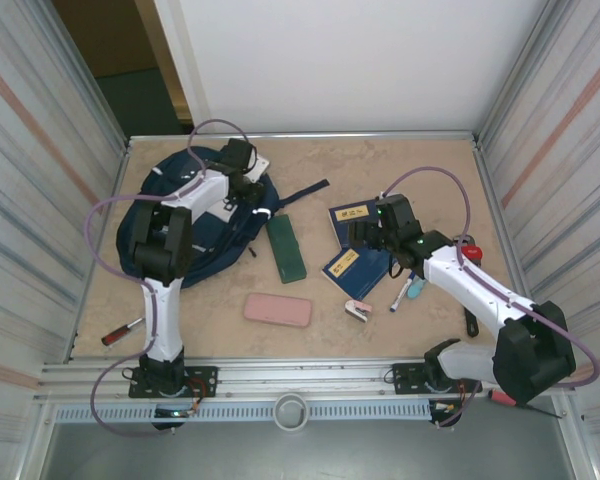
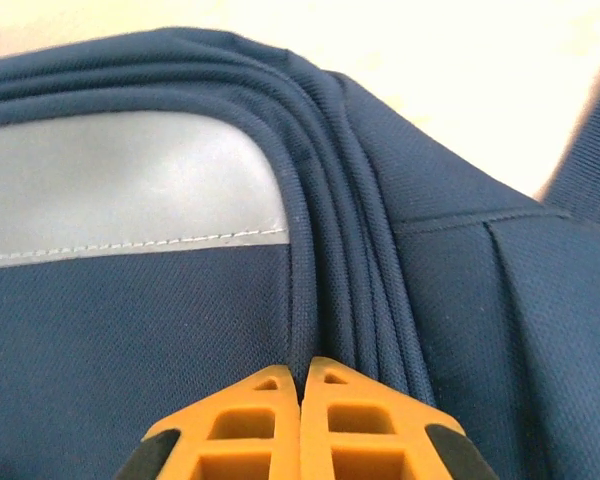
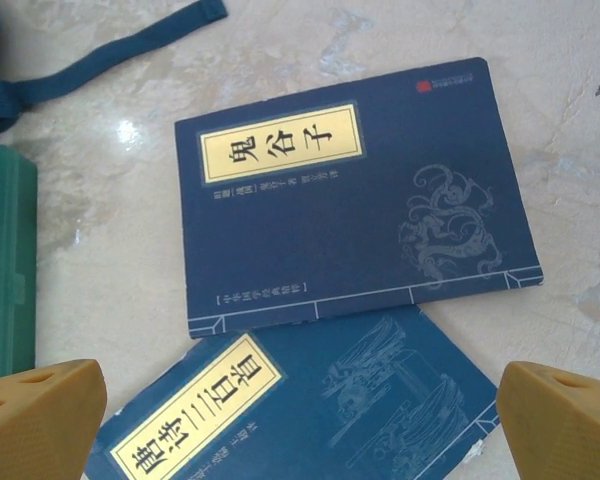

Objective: Pack books, pencil case, and school supplies into a backpack

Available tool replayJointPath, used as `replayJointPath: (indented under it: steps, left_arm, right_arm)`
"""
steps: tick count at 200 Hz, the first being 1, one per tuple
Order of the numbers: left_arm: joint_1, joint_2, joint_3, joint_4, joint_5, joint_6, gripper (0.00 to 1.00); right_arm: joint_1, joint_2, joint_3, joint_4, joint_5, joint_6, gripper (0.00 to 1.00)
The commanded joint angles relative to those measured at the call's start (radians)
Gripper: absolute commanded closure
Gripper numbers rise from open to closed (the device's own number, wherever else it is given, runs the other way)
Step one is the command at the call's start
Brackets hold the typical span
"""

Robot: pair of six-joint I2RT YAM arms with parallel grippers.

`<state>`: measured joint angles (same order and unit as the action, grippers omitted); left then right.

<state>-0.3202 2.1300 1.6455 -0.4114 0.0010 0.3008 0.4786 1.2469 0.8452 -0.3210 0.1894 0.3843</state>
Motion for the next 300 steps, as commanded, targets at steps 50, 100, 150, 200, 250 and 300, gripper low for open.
replayJointPath:
  steps: [50,100,150,200,250,300]
  left_arm:
    - [-0.128,-0.024,0.089,0.096,0.4,0.293,1.0]
    - [-0.117,-0.112,0.057,0.172,0.397,0.189,0.83]
    - [-0.067,-0.383,-0.275,0.286,0.111,-0.312,0.41]
    - [-0.057,-0.757,-0.719,0.264,0.035,-0.709,0.33]
    - [-0.074,-1.065,-1.043,0.208,0.057,-0.827,0.21]
    - [-0.117,-1.097,-1.138,0.285,0.14,-0.758,0.22]
  right_arm:
    - [-0.066,0.066,0.095,-0.077,-0.149,0.063,0.01]
    - [-0.087,0.238,0.206,0.023,-0.36,0.137,0.04]
    - [0.002,0.486,0.337,0.121,-0.431,0.252,0.16]
    - [0.006,0.69,0.46,0.181,-0.49,0.365,0.36]
    - [-0.001,0.707,0.448,0.334,-0.534,0.504,0.85]
    - [0.016,0.528,0.352,0.594,-0.532,0.734,1.0]
